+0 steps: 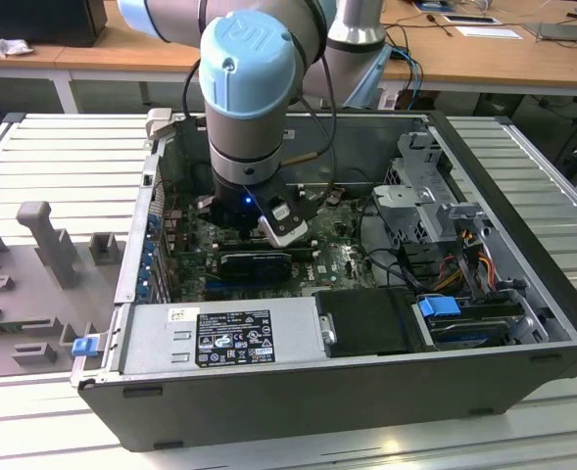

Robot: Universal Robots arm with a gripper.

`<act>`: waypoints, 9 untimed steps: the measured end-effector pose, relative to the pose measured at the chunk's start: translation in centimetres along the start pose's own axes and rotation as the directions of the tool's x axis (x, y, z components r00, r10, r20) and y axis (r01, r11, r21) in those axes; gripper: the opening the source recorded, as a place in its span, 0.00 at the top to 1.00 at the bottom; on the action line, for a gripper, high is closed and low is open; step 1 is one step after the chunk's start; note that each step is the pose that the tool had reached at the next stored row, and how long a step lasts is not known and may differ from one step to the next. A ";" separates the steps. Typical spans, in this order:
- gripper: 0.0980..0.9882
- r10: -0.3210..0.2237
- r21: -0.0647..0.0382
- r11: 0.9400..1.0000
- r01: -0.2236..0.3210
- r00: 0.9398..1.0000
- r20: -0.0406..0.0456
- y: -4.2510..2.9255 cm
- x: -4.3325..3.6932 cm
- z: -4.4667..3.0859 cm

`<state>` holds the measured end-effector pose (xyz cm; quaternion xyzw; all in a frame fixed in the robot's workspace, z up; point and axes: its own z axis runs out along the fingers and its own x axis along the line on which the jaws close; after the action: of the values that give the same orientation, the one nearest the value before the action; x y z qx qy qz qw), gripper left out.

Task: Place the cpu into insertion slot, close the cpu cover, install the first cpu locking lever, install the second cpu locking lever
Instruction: 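Install the second cpu locking lever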

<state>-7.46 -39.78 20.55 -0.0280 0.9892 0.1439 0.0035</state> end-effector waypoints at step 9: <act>0.99 0.003 -0.001 1.000 -0.004 1.000 -0.012 0.58 -1.41 -2.32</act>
<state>-6.08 -39.82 22.95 -0.0271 0.9891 0.1444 -0.0024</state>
